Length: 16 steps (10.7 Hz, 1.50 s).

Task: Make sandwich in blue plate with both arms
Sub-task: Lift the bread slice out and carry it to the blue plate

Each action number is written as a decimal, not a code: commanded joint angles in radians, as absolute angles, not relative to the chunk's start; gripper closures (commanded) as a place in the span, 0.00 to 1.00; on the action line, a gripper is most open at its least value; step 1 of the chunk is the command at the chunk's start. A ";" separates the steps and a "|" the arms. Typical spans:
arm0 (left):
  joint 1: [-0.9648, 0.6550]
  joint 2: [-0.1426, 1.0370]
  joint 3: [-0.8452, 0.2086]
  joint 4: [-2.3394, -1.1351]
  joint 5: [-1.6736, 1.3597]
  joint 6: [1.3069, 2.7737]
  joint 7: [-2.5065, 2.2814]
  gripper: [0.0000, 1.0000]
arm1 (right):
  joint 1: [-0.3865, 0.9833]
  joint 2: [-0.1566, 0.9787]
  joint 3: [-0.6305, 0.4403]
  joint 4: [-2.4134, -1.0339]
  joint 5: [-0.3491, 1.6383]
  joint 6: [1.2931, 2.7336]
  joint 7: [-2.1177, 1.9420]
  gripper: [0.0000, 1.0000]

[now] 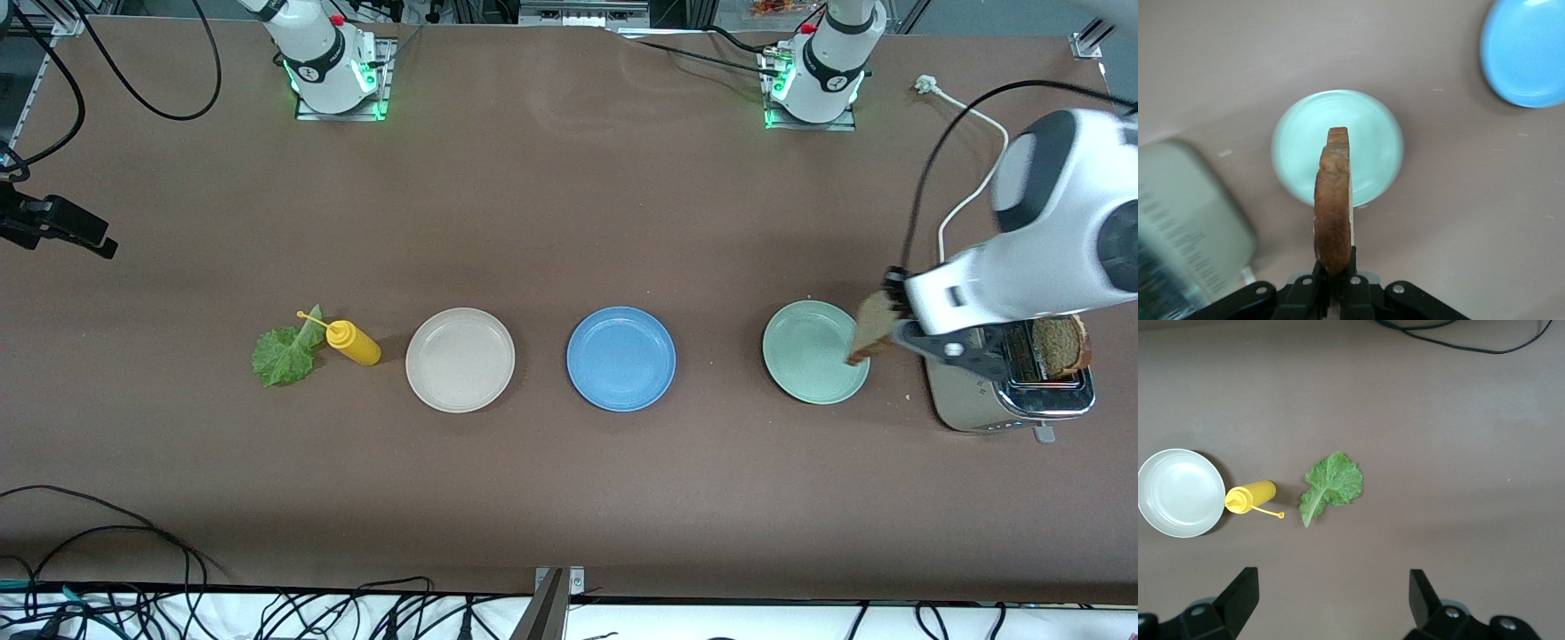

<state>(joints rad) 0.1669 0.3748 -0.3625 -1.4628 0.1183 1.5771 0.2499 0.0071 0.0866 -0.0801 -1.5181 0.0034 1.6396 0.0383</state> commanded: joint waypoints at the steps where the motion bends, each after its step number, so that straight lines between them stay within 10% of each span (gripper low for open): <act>1: 0.066 0.529 -0.357 -1.434 -0.099 1.569 0.242 1.00 | 0.009 0.083 -0.083 -1.505 0.002 1.624 0.040 0.00; 16: -0.017 0.933 -0.354 -1.365 -0.956 1.893 0.314 1.00 | 0.006 0.081 -0.097 -1.505 0.003 1.632 0.041 0.00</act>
